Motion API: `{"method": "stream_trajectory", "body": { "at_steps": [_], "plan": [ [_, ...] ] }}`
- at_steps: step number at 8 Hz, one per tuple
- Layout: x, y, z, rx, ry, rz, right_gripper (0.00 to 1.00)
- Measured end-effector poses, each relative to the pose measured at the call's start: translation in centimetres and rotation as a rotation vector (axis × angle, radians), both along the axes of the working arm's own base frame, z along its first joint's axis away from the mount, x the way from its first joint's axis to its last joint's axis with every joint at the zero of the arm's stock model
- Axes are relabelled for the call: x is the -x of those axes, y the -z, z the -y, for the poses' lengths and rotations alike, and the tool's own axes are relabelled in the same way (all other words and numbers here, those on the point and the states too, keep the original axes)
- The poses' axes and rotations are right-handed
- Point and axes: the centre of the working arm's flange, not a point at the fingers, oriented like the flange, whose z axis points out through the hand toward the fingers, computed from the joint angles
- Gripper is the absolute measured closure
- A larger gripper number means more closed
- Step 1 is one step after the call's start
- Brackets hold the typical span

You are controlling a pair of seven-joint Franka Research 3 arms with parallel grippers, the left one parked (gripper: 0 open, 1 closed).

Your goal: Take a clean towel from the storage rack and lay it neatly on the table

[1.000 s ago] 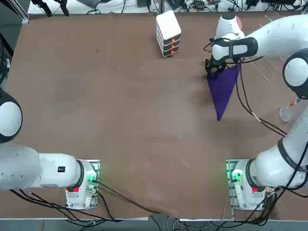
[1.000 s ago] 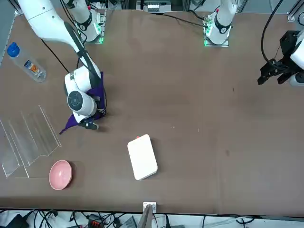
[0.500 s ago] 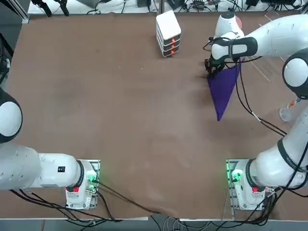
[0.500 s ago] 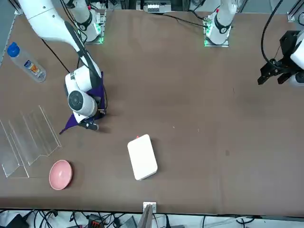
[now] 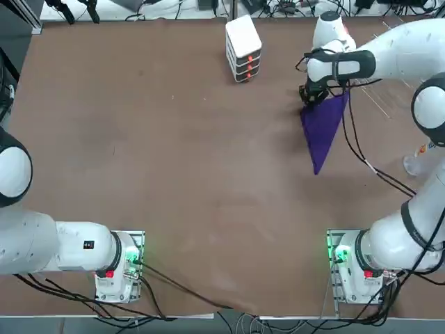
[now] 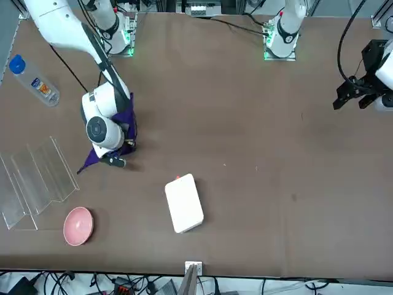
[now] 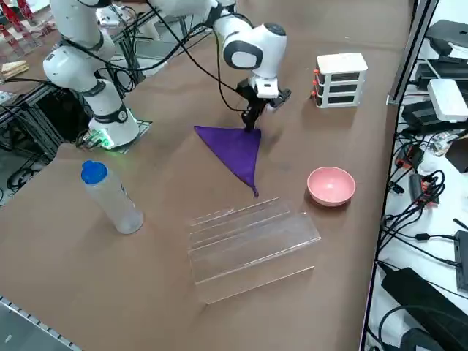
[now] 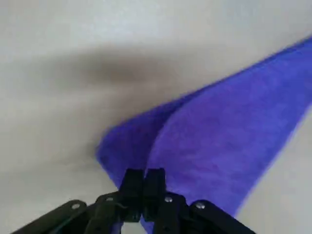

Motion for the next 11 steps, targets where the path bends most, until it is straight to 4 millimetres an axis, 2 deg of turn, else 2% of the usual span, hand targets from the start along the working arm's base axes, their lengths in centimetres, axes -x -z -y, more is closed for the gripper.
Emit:
{"method": "stream_trajectory", "body": {
  "at_steps": [3, 6, 9, 11],
  "plan": [
    [1.6, -1.3, 2.5, 0.105, -0.035, -0.14, 0.98],
    [4.5, 0.1, 6.2, 0.32, -0.137, -0.303, 0.98],
    [7.1, 2.0, 10.8, 0.387, -0.181, -0.379, 0.98],
    [9.5, 2.3, 12.5, 0.404, -0.197, -0.409, 0.98]
  ]
}}
